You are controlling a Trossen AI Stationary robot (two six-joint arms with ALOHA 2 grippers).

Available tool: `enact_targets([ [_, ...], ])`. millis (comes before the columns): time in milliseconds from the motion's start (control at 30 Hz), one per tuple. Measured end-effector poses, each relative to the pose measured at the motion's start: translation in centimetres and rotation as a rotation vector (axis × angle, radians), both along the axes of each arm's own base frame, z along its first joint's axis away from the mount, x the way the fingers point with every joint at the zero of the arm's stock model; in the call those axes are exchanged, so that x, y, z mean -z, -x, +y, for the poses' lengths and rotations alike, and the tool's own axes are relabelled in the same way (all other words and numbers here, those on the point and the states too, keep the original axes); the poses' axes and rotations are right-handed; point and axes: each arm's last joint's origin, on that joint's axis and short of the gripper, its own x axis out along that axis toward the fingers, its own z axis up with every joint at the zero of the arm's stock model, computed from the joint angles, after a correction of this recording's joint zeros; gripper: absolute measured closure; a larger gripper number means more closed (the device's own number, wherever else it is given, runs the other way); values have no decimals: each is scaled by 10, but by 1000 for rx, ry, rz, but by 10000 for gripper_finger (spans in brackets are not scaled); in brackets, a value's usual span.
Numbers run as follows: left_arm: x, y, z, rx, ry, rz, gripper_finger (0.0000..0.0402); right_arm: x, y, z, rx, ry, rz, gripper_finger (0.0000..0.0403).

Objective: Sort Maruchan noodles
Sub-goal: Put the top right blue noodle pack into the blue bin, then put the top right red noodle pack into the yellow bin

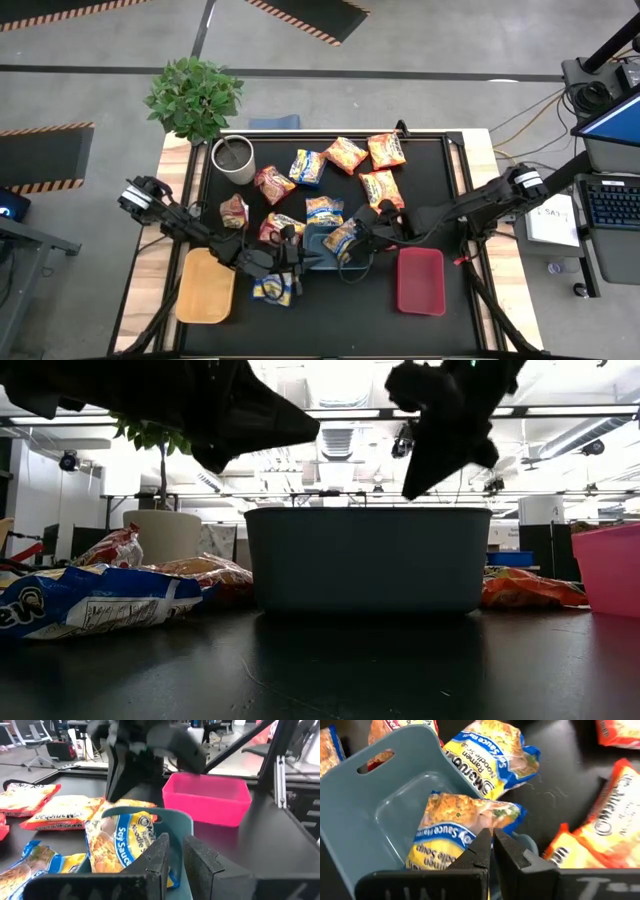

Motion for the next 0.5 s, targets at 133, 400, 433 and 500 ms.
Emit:
enact_targets([
  [133, 0, -1, 3, -10, 0, 0, 364, -13, 5, 3, 4, 7, 71, 394],
  [400, 0, -6, 12, -19, 15, 4, 364, -8, 18, 11, -50, 61, 181, 394],
  [433, 0, -6, 13, -16, 15, 5, 364, -5, 19, 14, -80, 91, 186, 394],
  [500, 1, -6, 12, -12, 3, 8, 364, 1, 23, 19, -117, 160, 188, 394],
])
